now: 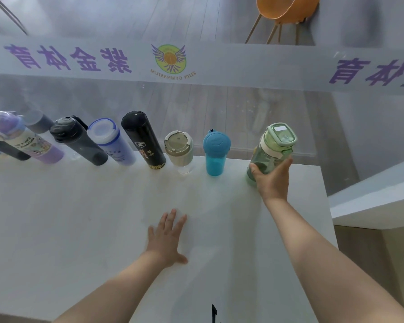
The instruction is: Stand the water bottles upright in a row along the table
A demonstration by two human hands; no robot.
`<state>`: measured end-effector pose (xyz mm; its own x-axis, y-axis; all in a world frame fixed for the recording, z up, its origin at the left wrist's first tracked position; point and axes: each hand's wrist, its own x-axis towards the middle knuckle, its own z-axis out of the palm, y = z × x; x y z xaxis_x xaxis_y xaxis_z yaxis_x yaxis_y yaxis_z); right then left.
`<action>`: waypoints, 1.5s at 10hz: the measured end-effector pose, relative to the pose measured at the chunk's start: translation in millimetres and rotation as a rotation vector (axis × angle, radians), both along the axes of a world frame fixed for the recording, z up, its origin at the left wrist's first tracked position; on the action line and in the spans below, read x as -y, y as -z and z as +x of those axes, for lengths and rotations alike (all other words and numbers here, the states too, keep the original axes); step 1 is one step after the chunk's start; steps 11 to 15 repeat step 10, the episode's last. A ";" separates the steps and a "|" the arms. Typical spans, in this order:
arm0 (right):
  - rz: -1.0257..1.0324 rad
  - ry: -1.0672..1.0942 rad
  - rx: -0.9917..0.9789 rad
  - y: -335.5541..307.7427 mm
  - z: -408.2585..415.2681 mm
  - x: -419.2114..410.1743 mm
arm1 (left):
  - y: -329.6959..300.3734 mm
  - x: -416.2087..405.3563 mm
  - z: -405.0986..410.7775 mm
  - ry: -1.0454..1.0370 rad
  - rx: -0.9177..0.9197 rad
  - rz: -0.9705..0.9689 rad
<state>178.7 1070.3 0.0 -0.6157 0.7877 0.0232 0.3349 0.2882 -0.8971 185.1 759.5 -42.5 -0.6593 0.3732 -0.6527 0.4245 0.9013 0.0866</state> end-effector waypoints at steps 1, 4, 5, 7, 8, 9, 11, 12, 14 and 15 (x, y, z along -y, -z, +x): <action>0.001 0.007 -0.003 0.5 -5.5 -2.7 | 0.8 -0.3 -1.0 -0.005 0.007 0.004; -0.006 0.009 0.012 4.9 -6.4 -4.4 | 1.1 0.7 -1.1 -0.018 0.012 0.023; 0.007 0.006 0.044 2.7 -5.3 -4.1 | 2.4 3.5 -0.6 -0.022 0.009 0.036; 0.027 -0.053 0.155 -6.4 1.2 -6.4 | 2.6 5.4 -0.6 -0.013 -0.010 0.059; 0.027 -0.130 0.162 -8.1 14.0 -11.3 | 5.7 9.8 3.1 -0.001 -0.027 0.071; -0.017 -0.132 0.175 -30.7 31.3 -8.8 | 2.3 13.5 4.5 -0.009 -0.044 0.099; 0.036 -0.089 0.000 -65.1 57.6 -8.9 | 6.3 25.4 16.8 0.015 -0.097 0.172; 0.036 -0.089 0.000 -65.1 57.6 -8.9 | 6.3 25.4 16.8 0.015 -0.097 0.172; 0.036 -0.089 0.000 -65.1 57.6 -8.9 | 6.3 25.4 16.8 0.015 -0.097 0.172; 0.036 -0.089 0.000 -65.1 57.6 -8.9 | 6.3 25.4 16.8 0.015 -0.097 0.172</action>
